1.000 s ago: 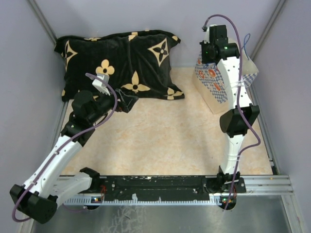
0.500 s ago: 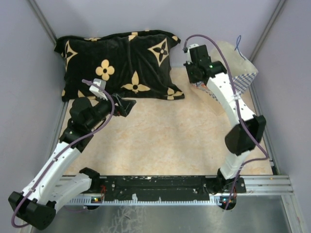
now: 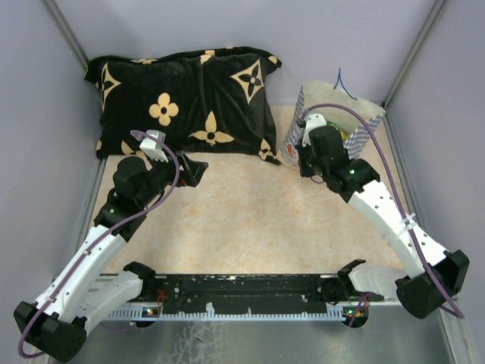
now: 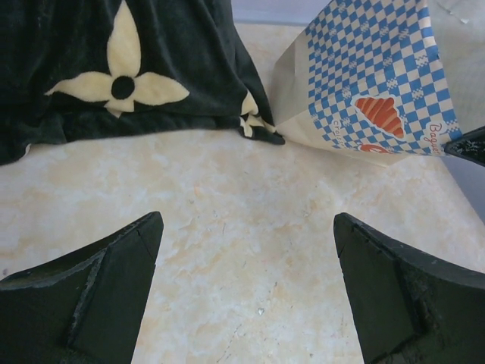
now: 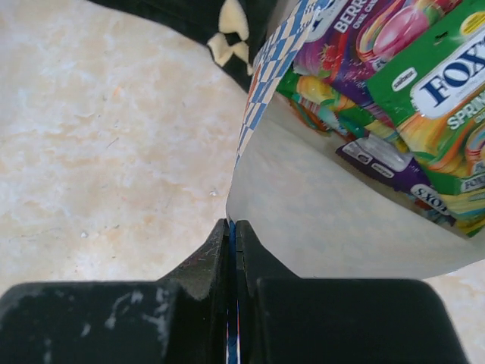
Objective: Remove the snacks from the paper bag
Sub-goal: Adjust the paper bag at the center of the board.
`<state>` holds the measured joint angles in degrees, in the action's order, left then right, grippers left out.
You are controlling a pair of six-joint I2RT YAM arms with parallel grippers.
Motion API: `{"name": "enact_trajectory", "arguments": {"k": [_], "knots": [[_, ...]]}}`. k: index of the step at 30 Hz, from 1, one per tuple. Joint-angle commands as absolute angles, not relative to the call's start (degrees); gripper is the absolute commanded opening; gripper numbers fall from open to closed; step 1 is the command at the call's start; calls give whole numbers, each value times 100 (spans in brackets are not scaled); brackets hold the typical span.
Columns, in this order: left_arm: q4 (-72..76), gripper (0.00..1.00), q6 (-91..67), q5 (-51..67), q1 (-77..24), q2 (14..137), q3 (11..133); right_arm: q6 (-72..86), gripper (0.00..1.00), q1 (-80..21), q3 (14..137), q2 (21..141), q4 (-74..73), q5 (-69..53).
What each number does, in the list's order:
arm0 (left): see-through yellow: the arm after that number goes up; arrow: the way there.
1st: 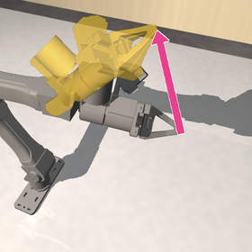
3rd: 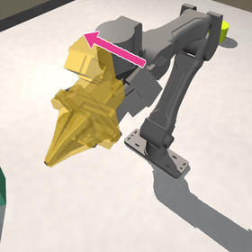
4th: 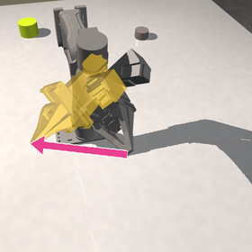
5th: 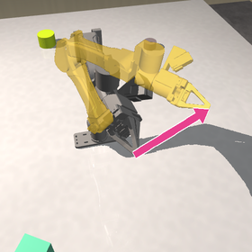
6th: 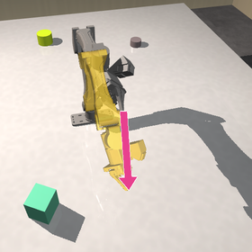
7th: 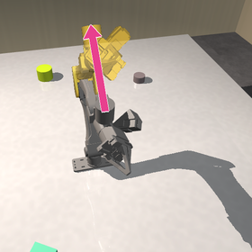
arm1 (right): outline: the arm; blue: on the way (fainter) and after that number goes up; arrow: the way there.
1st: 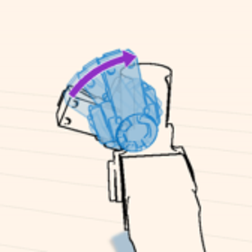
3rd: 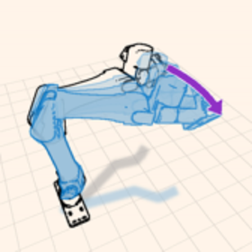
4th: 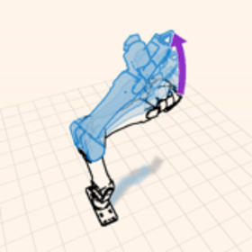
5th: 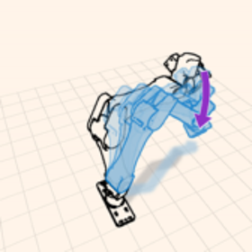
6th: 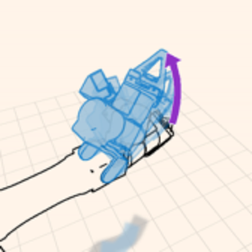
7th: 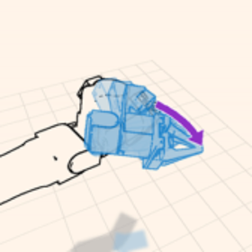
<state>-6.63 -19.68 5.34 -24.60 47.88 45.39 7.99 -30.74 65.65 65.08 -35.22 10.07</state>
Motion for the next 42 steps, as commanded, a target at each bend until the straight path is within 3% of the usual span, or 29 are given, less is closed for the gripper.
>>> {"name": "enact_trajectory", "arguments": {"k": [1,7,14,19,23,34,42], "knots": [[-857,100,-1949,356,-2434,4552,4466,1341,0,-3476,5960,6013,-2881,897],[-947,100,-1771,149,-2433,4507,4319,1581,12,-4350,4894,5604,-2341,1172],[-985,100,-1752,113,-2432,4841,4341,1671,23,-4947,4422,6000,-2250,1558],[-945,100,-1790,379,-2430,5011,4384,1570,61,-4985,4697,5785,-2368,1602],[-958,100,-1793,357,-2448,5124,4317,1609,98,-4988,4766,5290,-2357,1384],[-847,100,-1771,404,-3471,5521,4214,1978,99,-4987,4702,3844,-2898,1094],[-608,100,-1868,18,-4113,5729,4460,2022,99,-4992,4574,3629,-3156,1011]]}}
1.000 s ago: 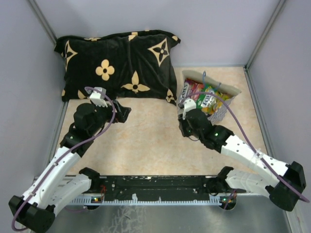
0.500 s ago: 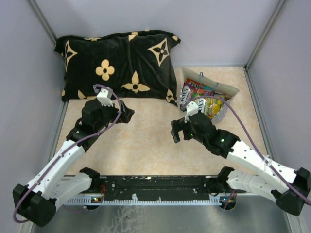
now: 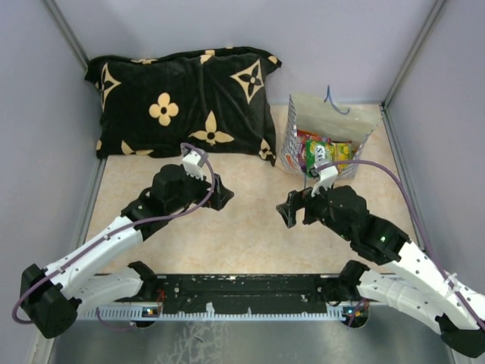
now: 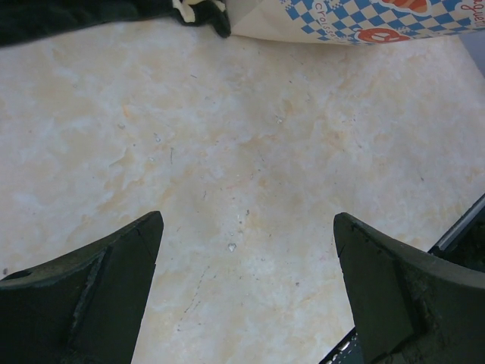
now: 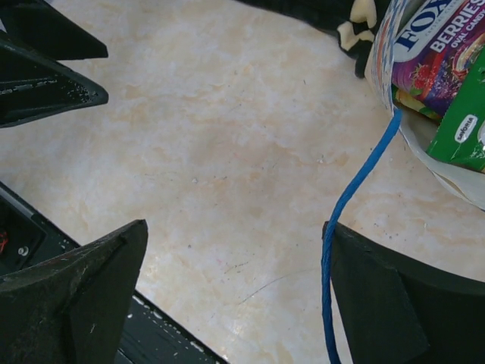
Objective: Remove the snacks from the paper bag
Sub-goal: Adjust the paper bag at the center of the board.
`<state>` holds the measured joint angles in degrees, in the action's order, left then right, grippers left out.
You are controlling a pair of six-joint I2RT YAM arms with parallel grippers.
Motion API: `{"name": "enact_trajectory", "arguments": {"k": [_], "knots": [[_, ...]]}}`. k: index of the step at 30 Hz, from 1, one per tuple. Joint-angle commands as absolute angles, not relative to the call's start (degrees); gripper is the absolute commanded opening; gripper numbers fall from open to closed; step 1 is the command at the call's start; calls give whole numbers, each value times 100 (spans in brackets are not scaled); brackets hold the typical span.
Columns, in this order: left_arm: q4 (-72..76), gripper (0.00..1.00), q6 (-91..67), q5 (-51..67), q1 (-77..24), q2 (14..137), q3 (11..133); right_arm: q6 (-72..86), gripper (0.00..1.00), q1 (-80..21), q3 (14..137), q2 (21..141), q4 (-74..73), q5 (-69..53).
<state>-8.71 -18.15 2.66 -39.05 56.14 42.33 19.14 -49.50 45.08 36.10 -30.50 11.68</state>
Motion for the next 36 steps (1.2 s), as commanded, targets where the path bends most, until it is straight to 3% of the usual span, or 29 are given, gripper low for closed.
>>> {"name": "enact_trajectory", "arguments": {"k": [1,12,18,23,30,36], "knots": [[-565,100,-1889,-9,-4192,5774,4454,2059,99,-4984,4511,3654,-3125,951],[-322,100,-1742,-450,-4394,6192,4543,3003,99,-5013,2767,3397,-2098,680],[-174,100,-1806,-333,-4402,6485,4797,3942,99,-5813,1602,3418,-1295,1319],[148,100,-1694,-17,-4834,6797,5040,4128,99,-6157,1366,3654,-1007,1671],[276,100,-1512,-712,-5956,7799,5687,4000,99,-6173,1397,4274,-699,1748],[909,100,-1662,-1503,-6091,8172,5754,3994,99,-6209,1379,4182,-749,1844]]}}
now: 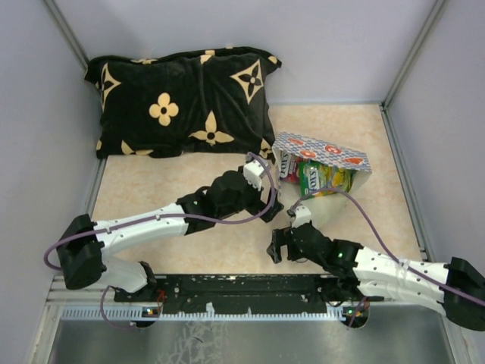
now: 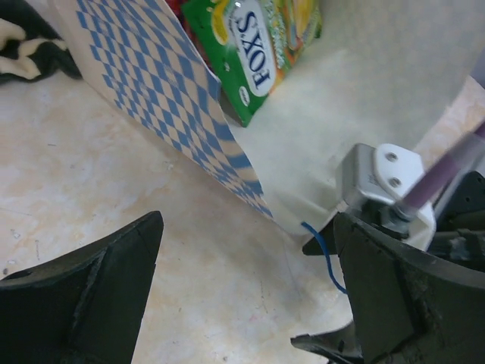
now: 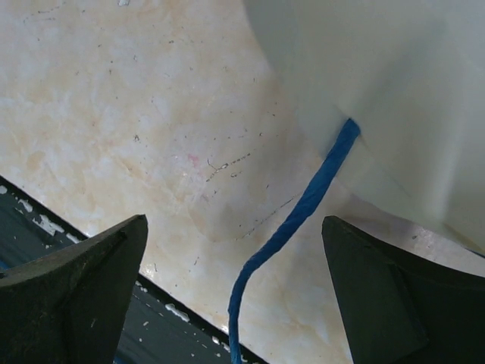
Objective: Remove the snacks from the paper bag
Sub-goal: Adjust the paper bag at the center of the board.
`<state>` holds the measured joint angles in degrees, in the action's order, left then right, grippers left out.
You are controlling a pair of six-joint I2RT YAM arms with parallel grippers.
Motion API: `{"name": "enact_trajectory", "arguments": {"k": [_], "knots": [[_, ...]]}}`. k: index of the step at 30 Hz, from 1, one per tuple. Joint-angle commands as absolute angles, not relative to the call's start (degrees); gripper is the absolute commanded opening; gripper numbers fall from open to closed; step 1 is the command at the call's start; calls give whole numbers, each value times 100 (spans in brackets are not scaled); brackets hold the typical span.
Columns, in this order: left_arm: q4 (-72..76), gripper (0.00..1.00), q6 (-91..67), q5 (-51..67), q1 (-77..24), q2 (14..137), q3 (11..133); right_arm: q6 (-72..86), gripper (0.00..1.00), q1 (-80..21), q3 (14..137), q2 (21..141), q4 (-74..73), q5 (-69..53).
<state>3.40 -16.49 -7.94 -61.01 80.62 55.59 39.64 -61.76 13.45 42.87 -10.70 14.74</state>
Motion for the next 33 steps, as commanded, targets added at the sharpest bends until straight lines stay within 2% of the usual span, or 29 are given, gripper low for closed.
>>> {"name": "enact_trajectory", "arguments": {"k": [1,6,10,11,13,14,15,16,20,24,26,33], "knots": [[963,100,-1643,-1596,-6090,8196,5763,3991,99,-6206,1380,4143,-802,1858],[1561,100,-1533,-1827,-6091,8220,5583,3965,99,-6207,1361,3951,-1028,1949],[1772,92,-1468,-1930,-6084,8413,5603,3960,99,-6206,1398,3886,-1119,1977],[1778,87,-1442,-1933,-6082,8487,5645,3956,99,-6208,1424,3877,-1150,1983],[1745,70,-1398,-1947,-6078,8653,5757,3939,99,-6210,1489,3861,-1235,2013],[1714,54,-1396,-1969,-6081,8726,5814,3933,99,-6206,1555,3844,-1296,2027],[1699,43,-1397,-2003,-6078,8788,5851,3929,99,-6206,1617,3823,-1372,2038],[1690,36,-1395,-2040,-6081,8828,5867,3917,99,-6207,1680,3789,-1454,2047],[1696,31,-1355,-2196,-6073,8949,5880,3746,99,-6245,2180,3545,-2041,2114],[1703,9,-1335,-2304,-6033,9000,5863,3462,99,-6277,2820,3258,-2585,2173],[1712,5,-1334,-2300,-5998,9016,5862,3313,99,-6278,3087,3135,-2731,2135],[1732,4,-1264,-2100,-5836,9096,5952,2953,99,-6278,4004,2982,-2892,1700]]}}
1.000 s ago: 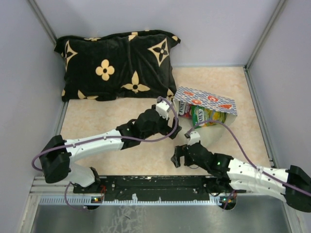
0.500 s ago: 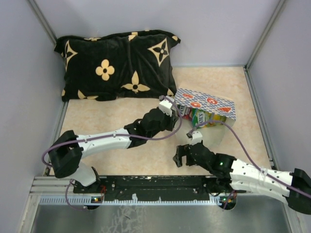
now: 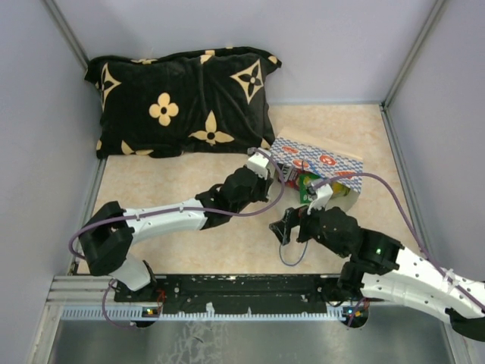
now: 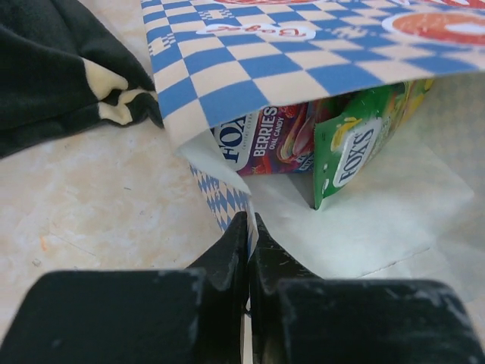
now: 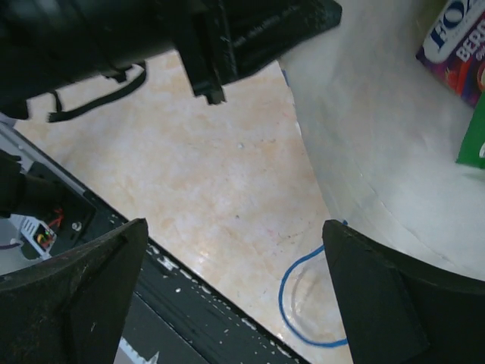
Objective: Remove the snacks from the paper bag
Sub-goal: Adjust the paper bag at the center of the board.
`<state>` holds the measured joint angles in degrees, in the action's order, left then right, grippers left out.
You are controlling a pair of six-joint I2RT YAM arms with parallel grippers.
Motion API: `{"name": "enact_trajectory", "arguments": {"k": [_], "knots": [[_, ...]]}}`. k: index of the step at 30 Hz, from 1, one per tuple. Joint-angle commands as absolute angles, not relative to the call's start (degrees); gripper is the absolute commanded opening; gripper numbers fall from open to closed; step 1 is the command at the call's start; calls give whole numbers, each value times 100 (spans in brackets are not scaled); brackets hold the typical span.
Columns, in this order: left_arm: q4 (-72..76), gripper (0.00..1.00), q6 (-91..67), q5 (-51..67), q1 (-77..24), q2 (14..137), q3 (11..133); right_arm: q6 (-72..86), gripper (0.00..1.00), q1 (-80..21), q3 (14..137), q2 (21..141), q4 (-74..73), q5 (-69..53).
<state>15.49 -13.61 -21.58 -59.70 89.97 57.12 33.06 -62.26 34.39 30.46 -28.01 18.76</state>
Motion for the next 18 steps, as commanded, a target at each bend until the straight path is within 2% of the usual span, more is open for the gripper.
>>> {"name": "enact_trajectory", "arguments": {"k": [1,5,9,13,18], "knots": [[1725,3,-1251,-2066,-5823,9123,5990,2896,99,-6277,4102,2960,-2896,1650],[1657,2,-1186,-1972,-5741,9237,6153,2674,99,-6276,4501,2954,-3042,1449],[1585,1,-1090,-1955,-5705,9383,6310,2367,99,-6278,4949,3083,-3319,582],[1712,1,-927,-1919,-5687,9526,6378,2338,97,-6279,5340,3181,-3821,805],[1897,1,-645,-1776,-5619,9861,6545,2189,96,-6281,5352,2661,-3435,1157]]}}
